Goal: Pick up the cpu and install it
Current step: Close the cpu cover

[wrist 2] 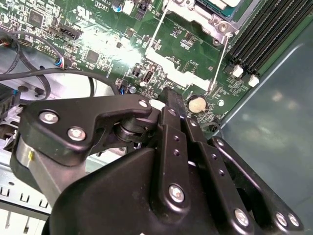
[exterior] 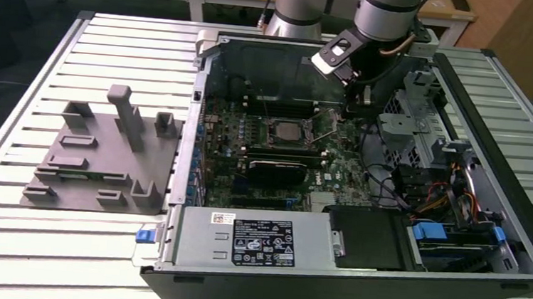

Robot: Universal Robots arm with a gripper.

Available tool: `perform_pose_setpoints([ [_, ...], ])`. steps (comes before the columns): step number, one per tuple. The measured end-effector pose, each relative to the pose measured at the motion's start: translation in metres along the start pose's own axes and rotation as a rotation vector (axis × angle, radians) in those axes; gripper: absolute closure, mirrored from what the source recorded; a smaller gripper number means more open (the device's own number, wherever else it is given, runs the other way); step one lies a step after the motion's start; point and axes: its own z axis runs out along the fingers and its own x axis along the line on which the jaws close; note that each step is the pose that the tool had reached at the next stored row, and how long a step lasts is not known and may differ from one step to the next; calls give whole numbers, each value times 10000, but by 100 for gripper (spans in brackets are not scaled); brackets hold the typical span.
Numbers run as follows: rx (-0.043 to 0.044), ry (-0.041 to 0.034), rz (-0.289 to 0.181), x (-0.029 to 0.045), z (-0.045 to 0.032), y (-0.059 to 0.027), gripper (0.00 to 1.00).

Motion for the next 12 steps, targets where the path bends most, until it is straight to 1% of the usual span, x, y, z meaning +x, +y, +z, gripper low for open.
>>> perform_pose_setpoints([
  [3,0,0,0,0,30,-1,89],
  [12,0,1,0,1,193,-8,89],
])
